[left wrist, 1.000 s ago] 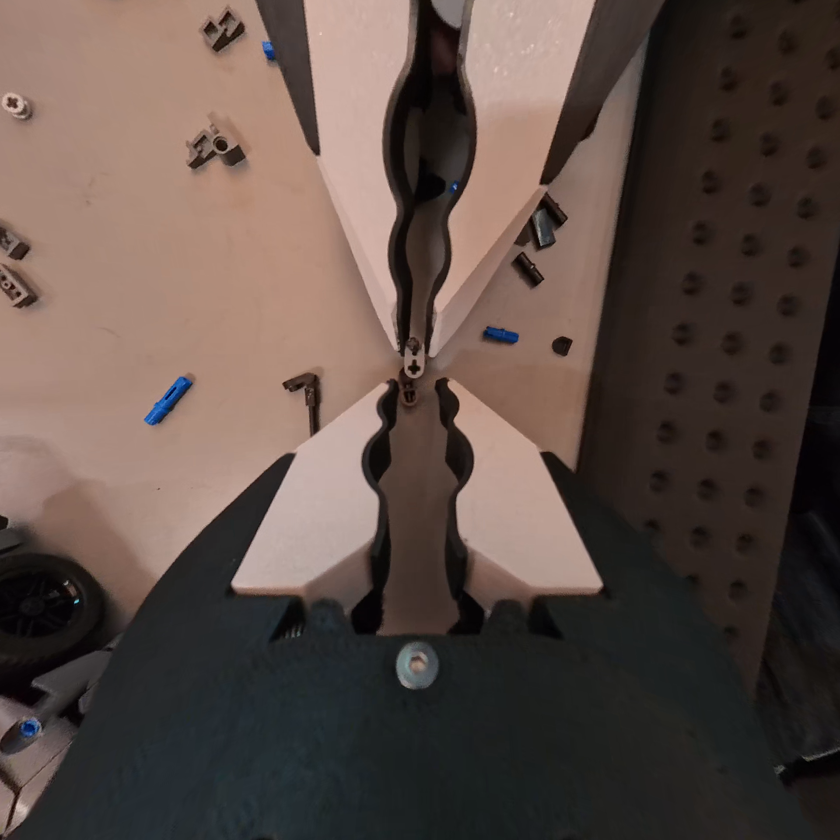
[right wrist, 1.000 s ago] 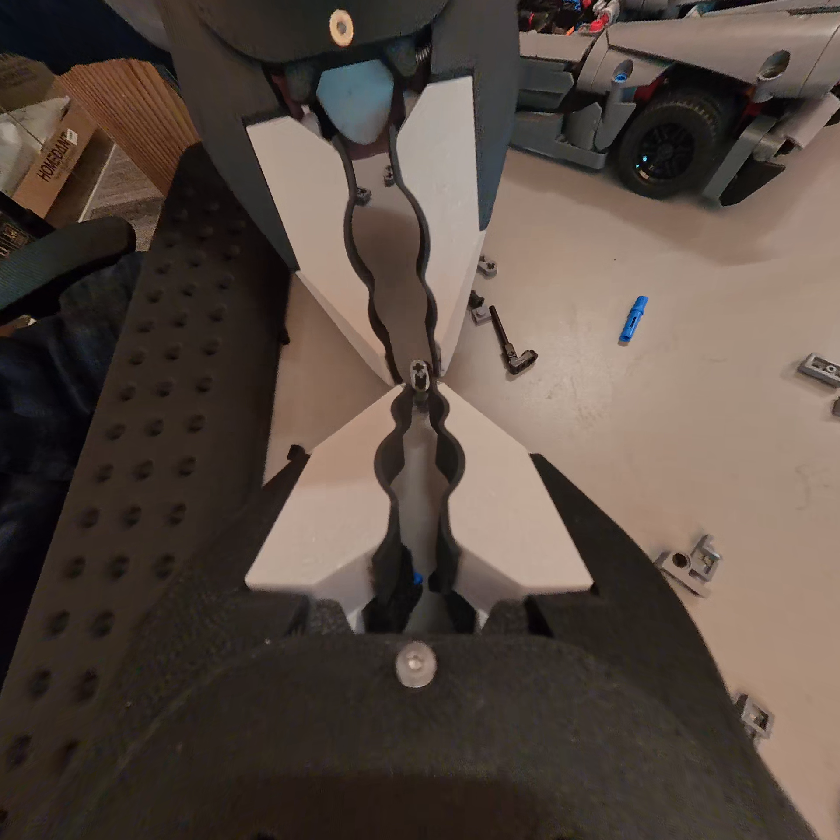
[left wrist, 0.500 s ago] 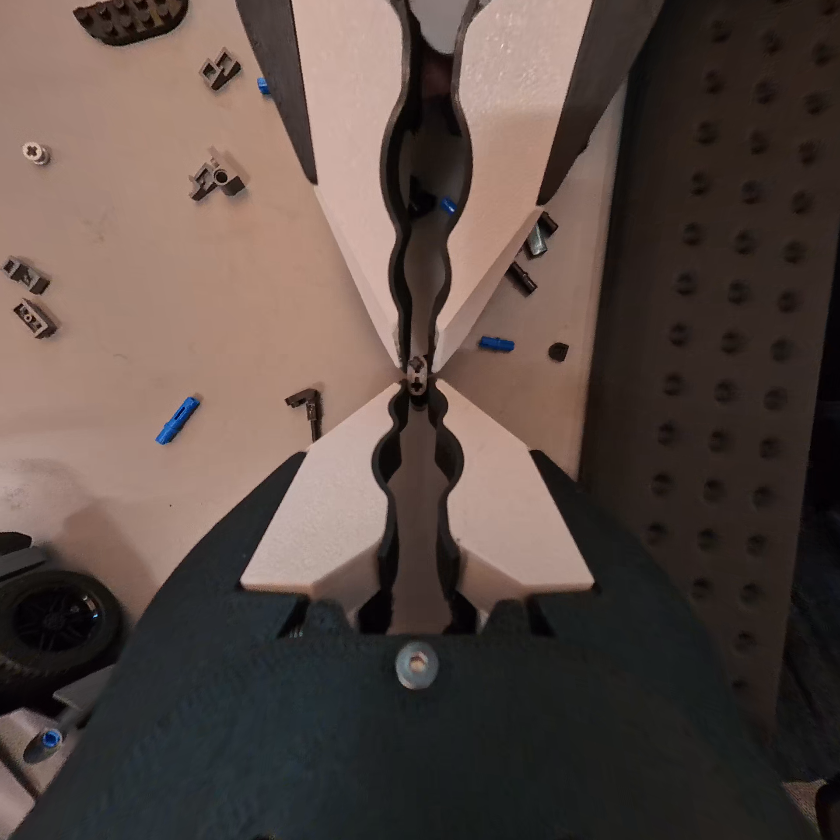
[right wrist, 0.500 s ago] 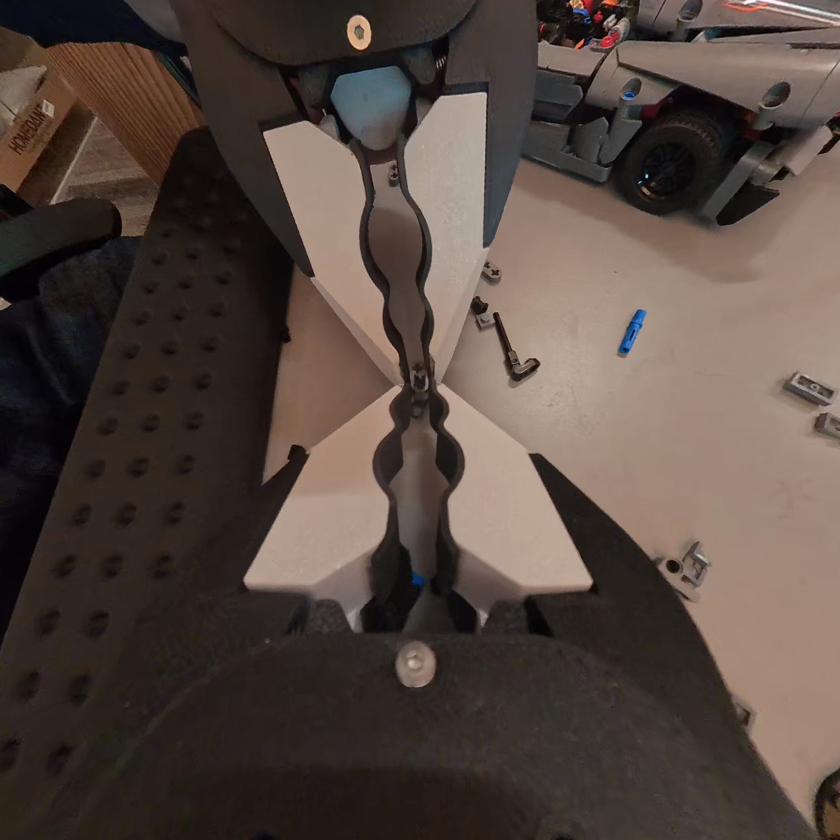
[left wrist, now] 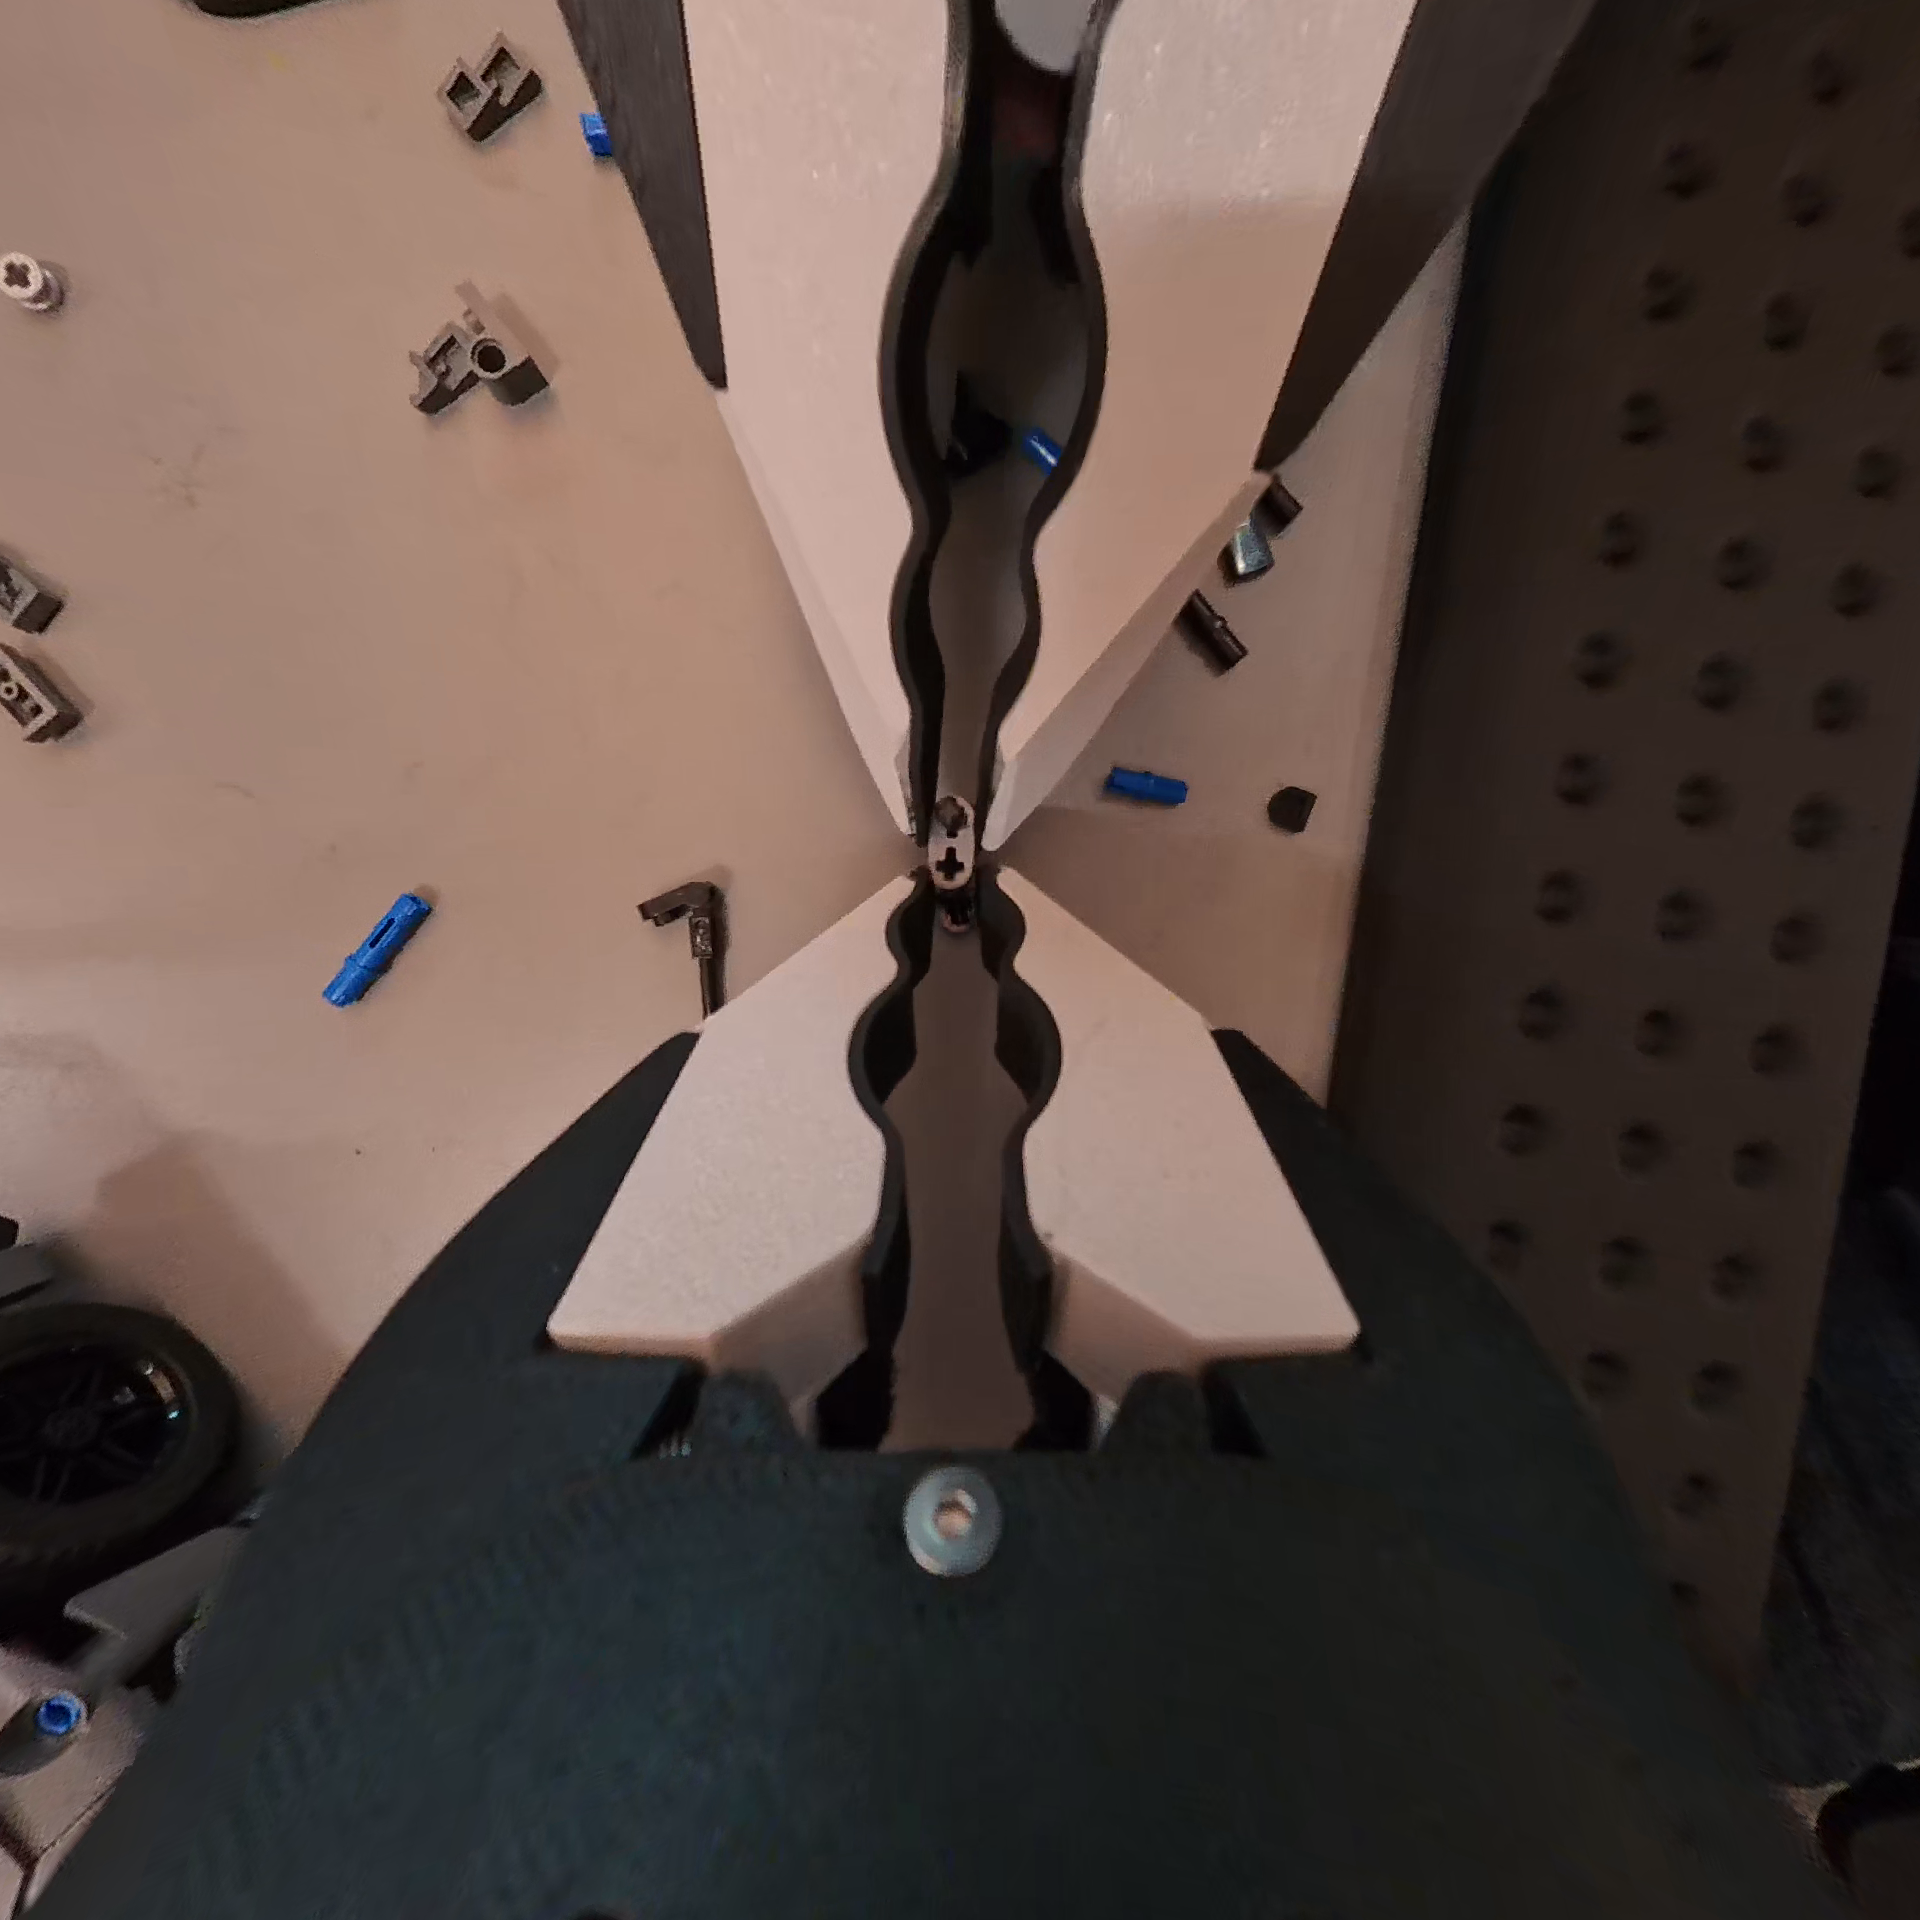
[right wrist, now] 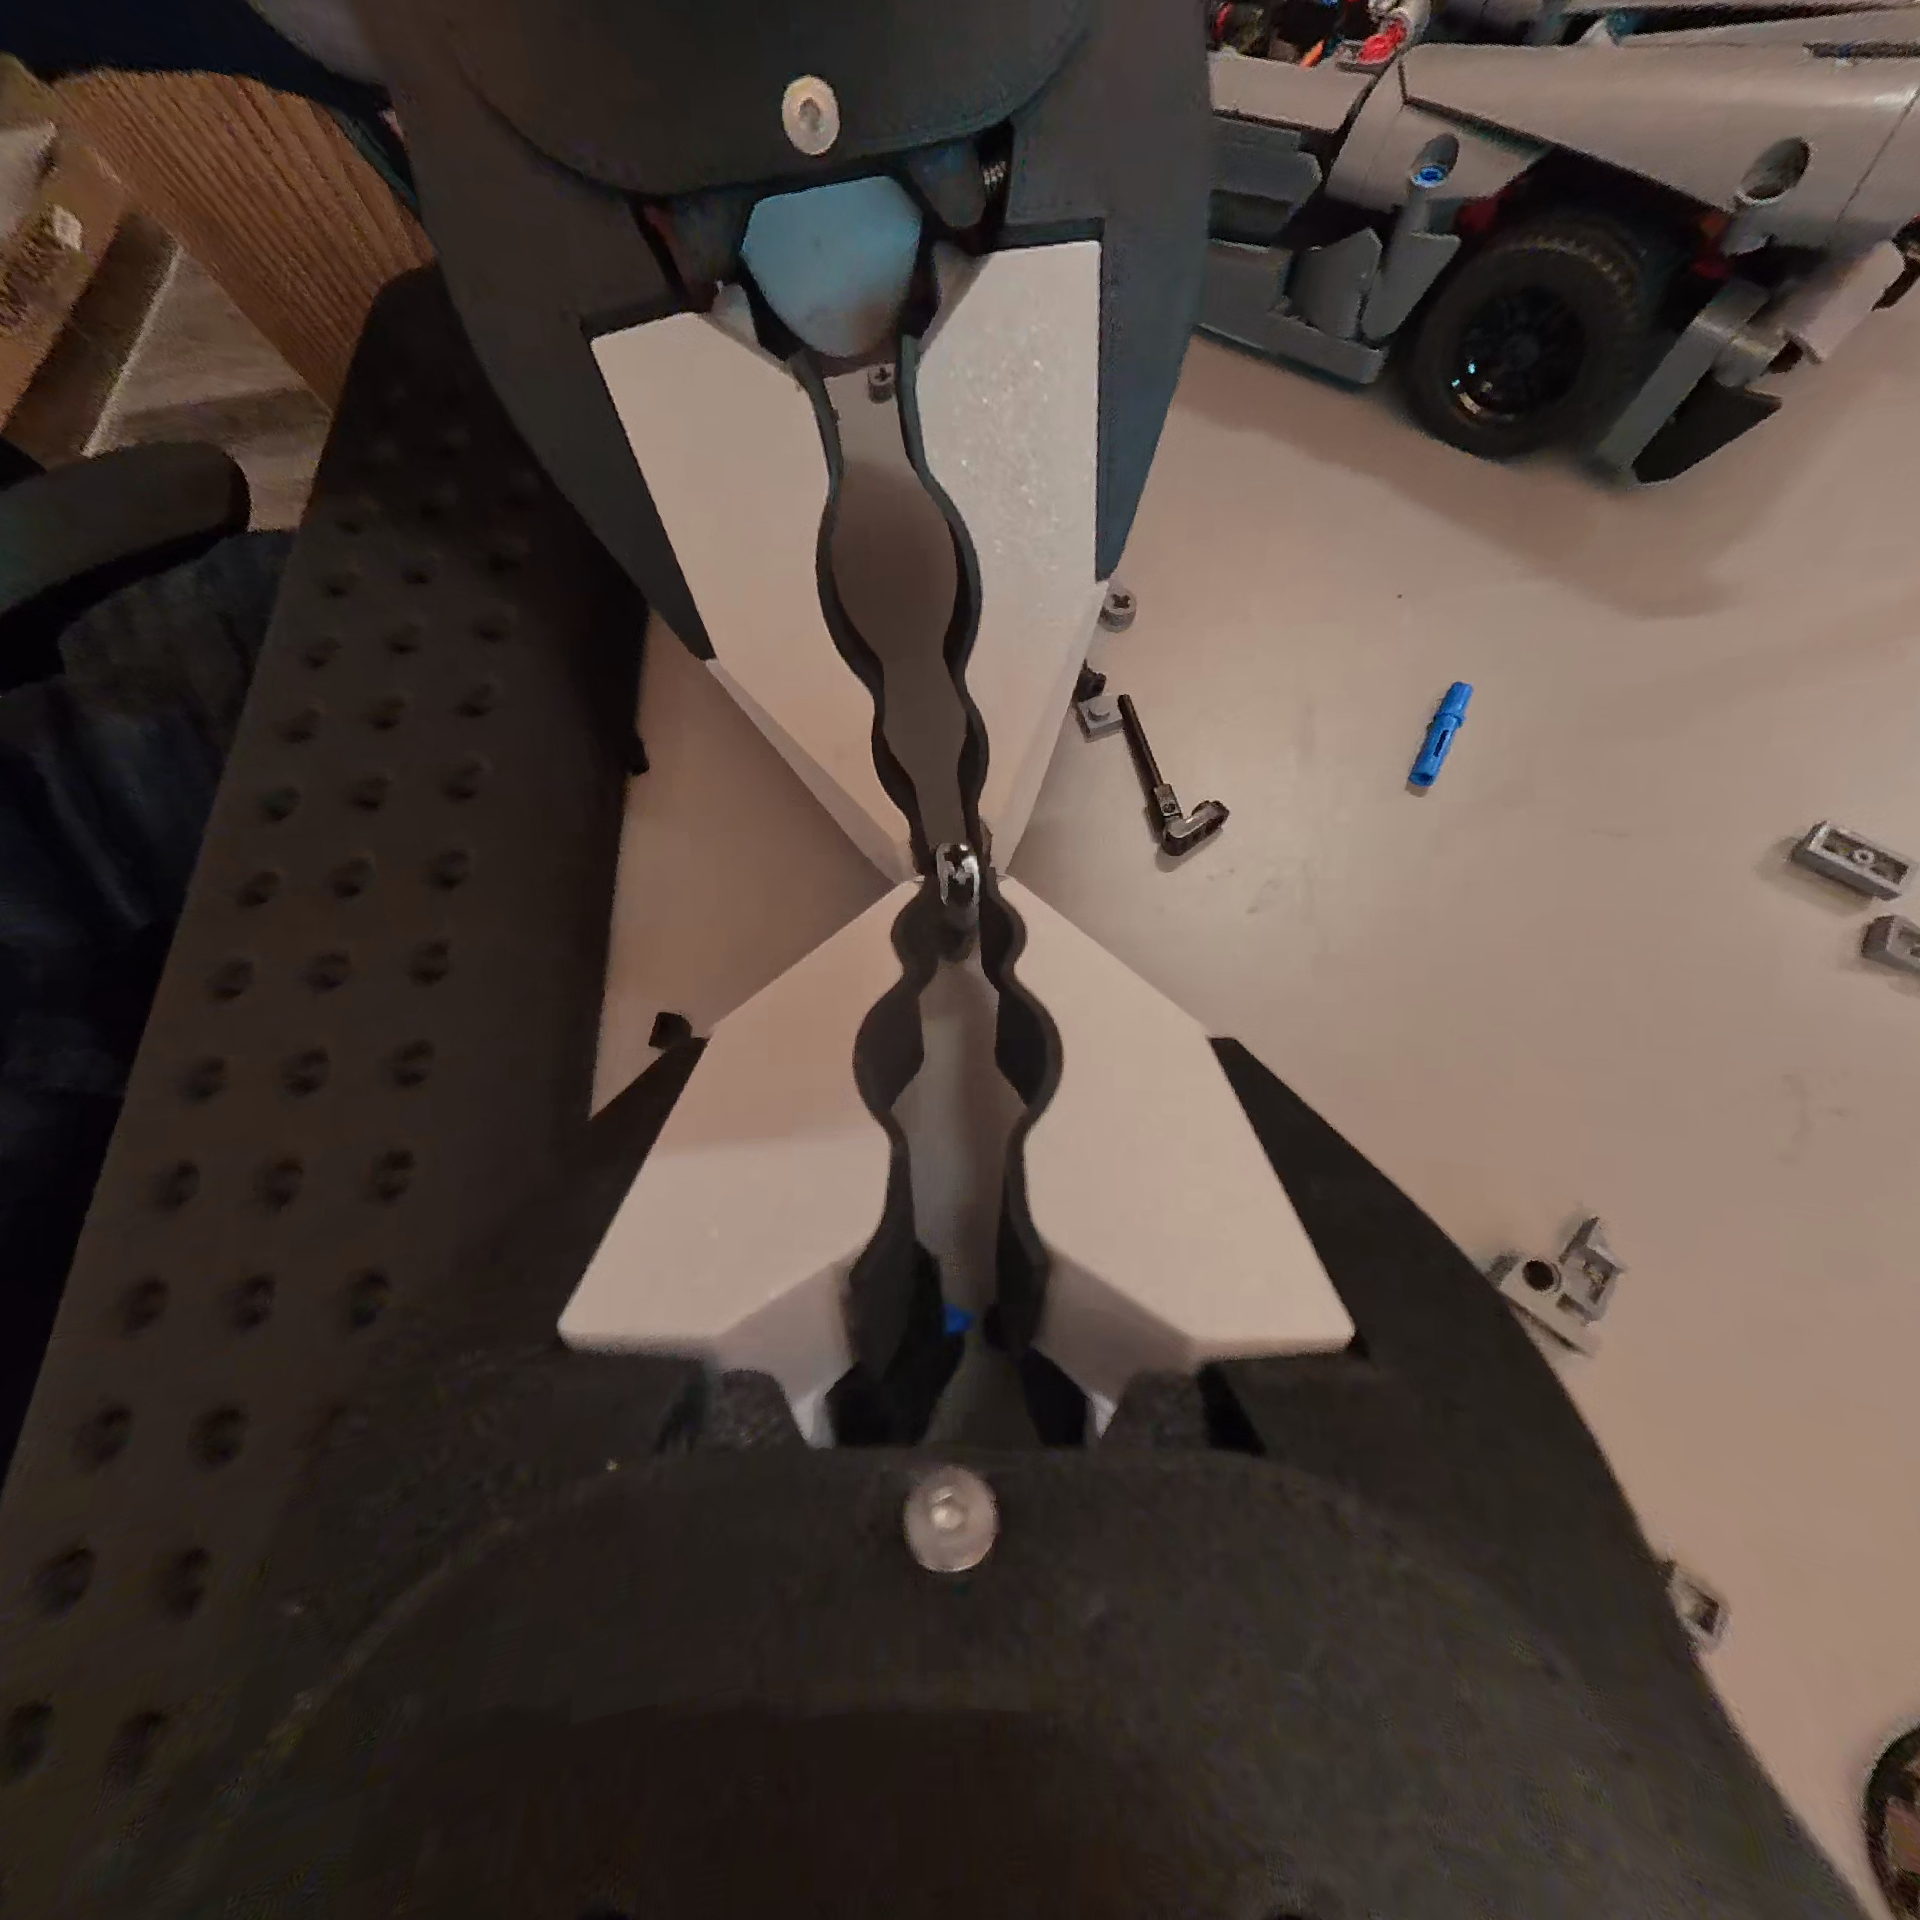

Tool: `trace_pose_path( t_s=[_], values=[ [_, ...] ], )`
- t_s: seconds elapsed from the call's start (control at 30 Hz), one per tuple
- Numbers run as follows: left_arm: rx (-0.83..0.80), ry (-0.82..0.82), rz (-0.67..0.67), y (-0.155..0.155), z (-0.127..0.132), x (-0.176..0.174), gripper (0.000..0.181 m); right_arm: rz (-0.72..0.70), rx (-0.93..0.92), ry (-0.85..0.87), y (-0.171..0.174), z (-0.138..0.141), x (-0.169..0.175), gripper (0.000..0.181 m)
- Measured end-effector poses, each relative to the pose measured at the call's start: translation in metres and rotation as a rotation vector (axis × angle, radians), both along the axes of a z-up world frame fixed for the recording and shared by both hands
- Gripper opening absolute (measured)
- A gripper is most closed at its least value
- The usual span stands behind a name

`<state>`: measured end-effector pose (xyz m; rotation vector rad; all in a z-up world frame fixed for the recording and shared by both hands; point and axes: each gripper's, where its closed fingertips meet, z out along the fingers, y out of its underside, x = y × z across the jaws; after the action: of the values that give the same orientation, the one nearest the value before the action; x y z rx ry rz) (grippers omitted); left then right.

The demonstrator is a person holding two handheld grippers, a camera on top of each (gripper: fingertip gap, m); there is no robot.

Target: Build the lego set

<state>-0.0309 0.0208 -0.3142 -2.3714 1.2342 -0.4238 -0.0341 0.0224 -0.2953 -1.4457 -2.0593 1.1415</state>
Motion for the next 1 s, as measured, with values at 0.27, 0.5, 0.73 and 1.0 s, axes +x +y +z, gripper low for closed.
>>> trace_pose_path(
  t_s=[0.27,0.5,0.73,1.0],
  values=[
    [-0.039,0.001,-0.003,-0.0055,-0.0033,-0.0005,0.014,-0.009,-0.049,-0.014,-0.0012,0.0008,0.0012,0.004],
    [-0.028,-0.001,0.01,-0.004,-0.0042,-0.0004,0.007,-0.031,-0.06,-0.036,0.0005,-0.0017,0.0022,0.005],
    [-0.018,0.005,0.049,-0.0023,-0.0043,0.0003,0.006,-0.039,-0.088,-0.043,0.0007,-0.0012,0.0032,0.005],
    [-0.001,0.004,0.103,0.0027,-0.0043,0.0004,0.006,-0.058,-0.084,-0.049,0.0046,-0.0013,0.004,0.005]
  ],
)
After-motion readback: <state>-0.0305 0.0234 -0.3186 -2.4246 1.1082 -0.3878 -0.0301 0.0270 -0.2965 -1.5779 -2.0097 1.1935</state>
